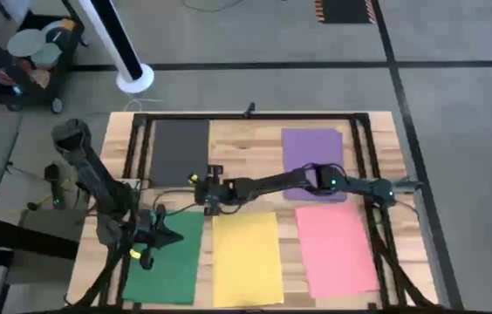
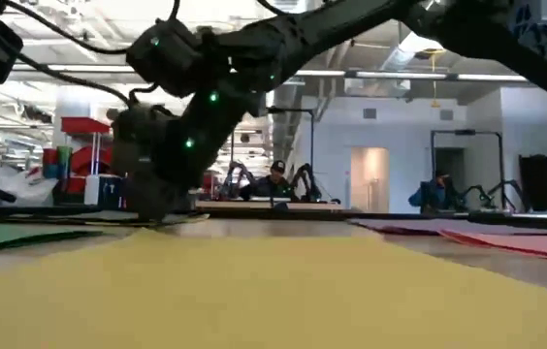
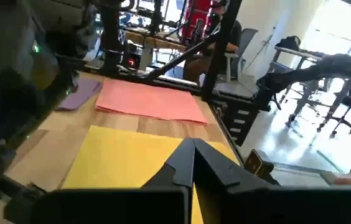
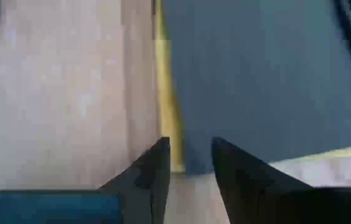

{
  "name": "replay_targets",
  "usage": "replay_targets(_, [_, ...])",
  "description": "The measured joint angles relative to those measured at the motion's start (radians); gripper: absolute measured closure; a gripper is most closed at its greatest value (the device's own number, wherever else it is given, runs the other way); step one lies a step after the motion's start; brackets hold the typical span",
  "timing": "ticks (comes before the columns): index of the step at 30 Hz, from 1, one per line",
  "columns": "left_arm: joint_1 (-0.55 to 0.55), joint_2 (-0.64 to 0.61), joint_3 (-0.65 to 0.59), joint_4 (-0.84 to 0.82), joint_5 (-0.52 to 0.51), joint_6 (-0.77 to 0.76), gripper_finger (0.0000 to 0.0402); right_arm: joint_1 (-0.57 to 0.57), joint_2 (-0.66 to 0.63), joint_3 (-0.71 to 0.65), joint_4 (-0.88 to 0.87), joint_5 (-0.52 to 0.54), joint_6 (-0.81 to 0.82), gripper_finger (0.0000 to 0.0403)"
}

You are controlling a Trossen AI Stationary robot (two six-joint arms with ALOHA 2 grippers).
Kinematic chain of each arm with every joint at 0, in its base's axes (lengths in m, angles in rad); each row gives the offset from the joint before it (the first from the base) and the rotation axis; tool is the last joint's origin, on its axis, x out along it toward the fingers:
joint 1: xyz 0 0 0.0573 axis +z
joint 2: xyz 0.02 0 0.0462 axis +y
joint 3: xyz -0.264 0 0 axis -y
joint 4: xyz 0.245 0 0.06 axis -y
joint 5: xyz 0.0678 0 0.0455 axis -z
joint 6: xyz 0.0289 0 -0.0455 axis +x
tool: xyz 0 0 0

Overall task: Organize paper
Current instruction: Put the black paper on the top center of the table

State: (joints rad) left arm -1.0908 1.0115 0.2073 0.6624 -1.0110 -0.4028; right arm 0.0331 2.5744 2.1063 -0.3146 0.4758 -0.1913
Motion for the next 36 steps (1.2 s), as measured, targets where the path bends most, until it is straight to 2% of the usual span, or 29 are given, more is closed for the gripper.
replay_targets(17, [0.000, 0.000, 0.000, -0.024, 0.001, -0.021, 0.0401, -0.036, 0.000, 0.000, 0.038, -0.094, 0.016, 0.0285])
replay_targets(36, [0.000, 0.000, 0.000, -0.026, 0.009, -0.028, 0.0402, -0.059, 0.000, 0.000, 0.019, -0.139, 0.058, 0.0293])
